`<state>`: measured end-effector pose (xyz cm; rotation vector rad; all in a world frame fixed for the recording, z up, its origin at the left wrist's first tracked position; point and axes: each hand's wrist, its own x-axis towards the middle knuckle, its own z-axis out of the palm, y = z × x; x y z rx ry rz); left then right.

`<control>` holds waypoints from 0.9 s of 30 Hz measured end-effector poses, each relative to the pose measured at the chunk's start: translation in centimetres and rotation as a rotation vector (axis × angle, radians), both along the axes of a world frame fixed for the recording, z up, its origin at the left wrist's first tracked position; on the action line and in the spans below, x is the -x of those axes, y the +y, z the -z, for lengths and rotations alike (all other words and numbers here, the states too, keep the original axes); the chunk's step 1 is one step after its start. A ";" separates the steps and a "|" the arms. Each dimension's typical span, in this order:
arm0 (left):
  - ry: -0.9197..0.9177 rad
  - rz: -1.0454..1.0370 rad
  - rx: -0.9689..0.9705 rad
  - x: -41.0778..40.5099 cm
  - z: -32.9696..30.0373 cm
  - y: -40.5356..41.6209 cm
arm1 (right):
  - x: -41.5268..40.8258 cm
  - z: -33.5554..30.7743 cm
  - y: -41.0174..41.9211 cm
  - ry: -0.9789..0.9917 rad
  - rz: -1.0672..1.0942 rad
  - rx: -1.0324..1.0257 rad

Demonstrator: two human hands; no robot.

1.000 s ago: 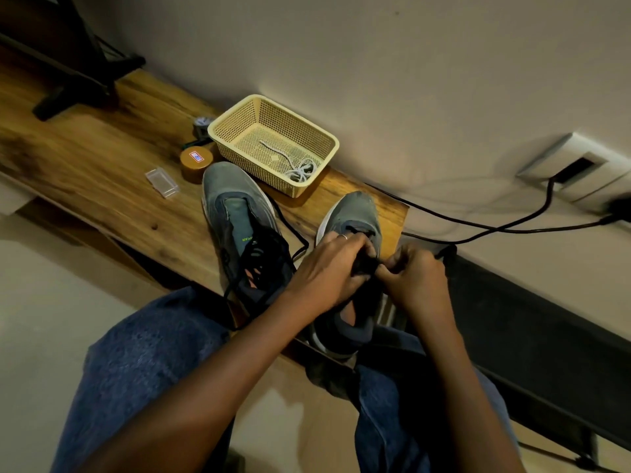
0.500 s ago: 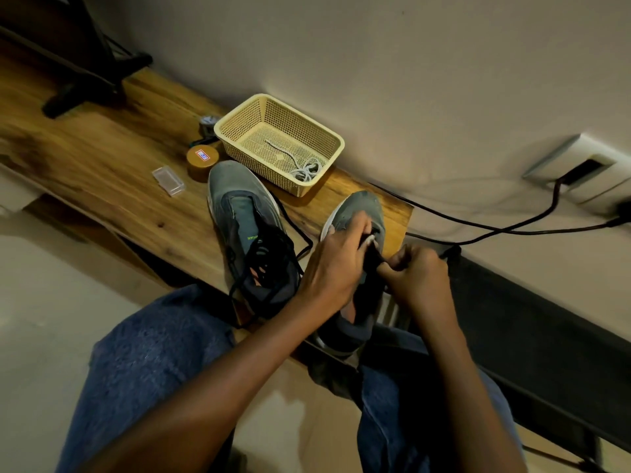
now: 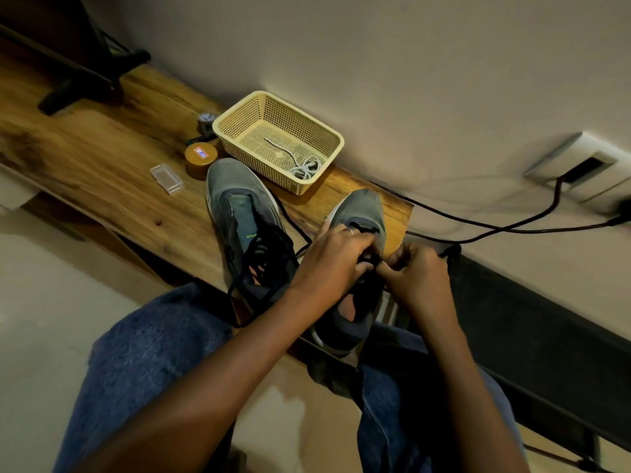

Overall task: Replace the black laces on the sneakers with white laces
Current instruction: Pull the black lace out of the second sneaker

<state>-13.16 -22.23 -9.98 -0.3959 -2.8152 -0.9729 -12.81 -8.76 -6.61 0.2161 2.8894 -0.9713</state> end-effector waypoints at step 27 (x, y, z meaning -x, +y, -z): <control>0.013 -0.107 -0.114 -1.2 -1.4 0.4 | 0.0 0.2 0.0 0.019 0.050 0.041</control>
